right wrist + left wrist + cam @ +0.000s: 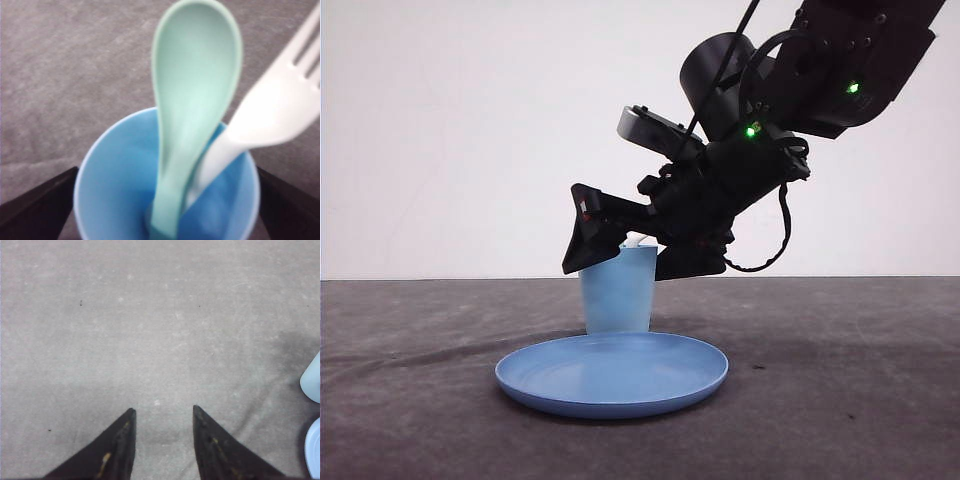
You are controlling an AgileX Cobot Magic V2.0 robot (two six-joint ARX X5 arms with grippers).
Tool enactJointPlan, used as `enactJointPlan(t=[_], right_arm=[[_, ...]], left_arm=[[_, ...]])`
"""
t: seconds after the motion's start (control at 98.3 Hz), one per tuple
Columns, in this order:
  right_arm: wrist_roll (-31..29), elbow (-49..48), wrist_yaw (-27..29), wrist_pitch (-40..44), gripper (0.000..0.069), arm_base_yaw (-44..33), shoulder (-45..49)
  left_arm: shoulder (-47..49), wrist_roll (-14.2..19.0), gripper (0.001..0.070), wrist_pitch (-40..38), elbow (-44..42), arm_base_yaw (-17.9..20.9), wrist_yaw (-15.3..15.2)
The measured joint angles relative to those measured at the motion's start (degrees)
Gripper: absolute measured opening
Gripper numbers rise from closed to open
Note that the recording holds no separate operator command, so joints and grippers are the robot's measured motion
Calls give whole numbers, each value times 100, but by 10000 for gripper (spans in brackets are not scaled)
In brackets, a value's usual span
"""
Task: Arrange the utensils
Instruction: 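Grasp the blue cup rim with the right gripper, then lift the cup with the right gripper above the blue plate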
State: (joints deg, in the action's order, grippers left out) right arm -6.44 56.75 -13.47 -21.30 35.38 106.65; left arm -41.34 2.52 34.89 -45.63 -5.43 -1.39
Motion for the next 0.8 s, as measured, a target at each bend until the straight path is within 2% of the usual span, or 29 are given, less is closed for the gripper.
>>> enactJointPlan(t=[0.081, 0.132, 0.377, 0.489, 0.631, 0.804], right_arm=[[2, 2, 2, 9, 542, 11, 0], [2, 2, 2, 11, 515, 9, 0], [46, 2, 26, 57, 507, 9, -15], [55, 2, 254, 142, 501, 11, -144], [63, 2, 319, 184, 495, 2, -562], [63, 2, 404, 723, 494, 33, -1246]], left_arm=[[0, 0, 199, -2, 0, 0, 2], [0, 0, 199, -2, 0, 0, 0], [0, 0, 199, -2, 0, 0, 2], [0, 0, 199, -2, 0, 0, 0], [0, 0, 199, -2, 0, 0, 0], [0, 0, 199, -2, 0, 0, 2]])
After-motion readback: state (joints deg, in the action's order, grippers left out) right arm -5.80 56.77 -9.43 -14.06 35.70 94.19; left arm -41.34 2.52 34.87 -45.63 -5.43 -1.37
